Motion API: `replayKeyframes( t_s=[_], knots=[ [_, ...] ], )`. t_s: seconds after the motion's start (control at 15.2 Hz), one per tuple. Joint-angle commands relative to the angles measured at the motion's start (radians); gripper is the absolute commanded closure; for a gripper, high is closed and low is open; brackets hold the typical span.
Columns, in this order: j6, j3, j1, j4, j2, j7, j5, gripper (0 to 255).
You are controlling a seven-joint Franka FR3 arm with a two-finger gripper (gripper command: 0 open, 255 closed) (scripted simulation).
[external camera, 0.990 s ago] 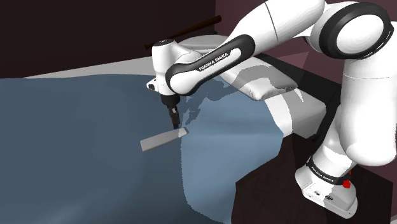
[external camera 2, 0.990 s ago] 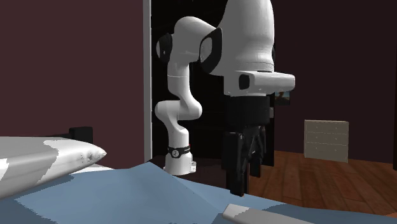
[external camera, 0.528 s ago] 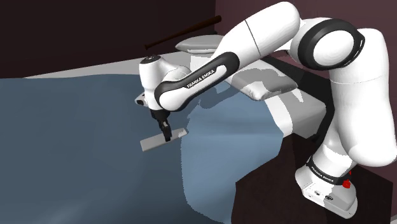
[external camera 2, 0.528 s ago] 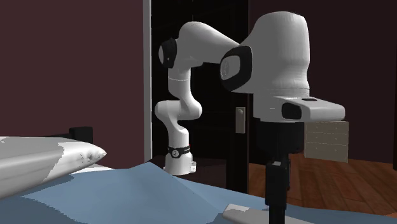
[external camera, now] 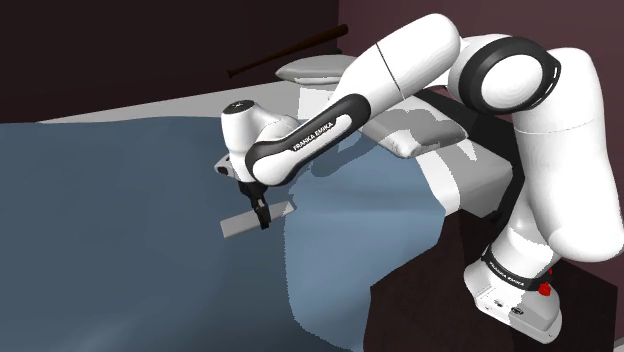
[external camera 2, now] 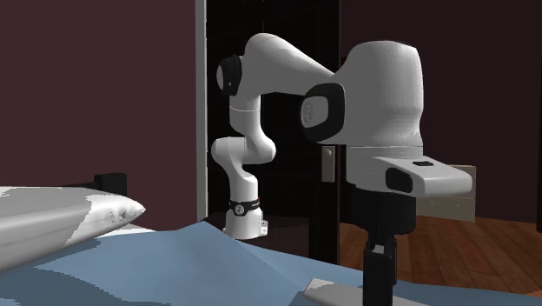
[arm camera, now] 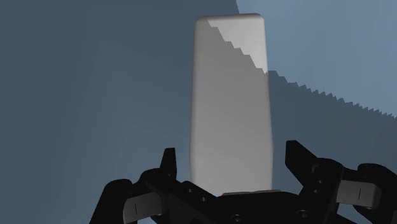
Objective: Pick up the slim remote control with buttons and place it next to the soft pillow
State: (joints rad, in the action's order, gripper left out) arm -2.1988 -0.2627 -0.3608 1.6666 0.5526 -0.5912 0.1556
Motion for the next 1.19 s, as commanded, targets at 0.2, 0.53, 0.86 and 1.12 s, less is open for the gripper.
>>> replayKeyframes(
  t_s=[0.2, 0.53, 0.86, 1.12],
  knots=[
    [-0.002, 0.0, 0.0, 0.001, 0.001, 0.0, 0.0, 0],
    [-0.001, 0.0, 0.0, 0.0, 0.001, 0.0, 0.0, 255],
    [-0.002, 0.0, 0.0, 0.001, 0.001, 0.0, 0.0, 255],
    [0.039, -0.005, 0.003, -0.013, -0.027, -0.005, -0.008, 255]
  ],
)
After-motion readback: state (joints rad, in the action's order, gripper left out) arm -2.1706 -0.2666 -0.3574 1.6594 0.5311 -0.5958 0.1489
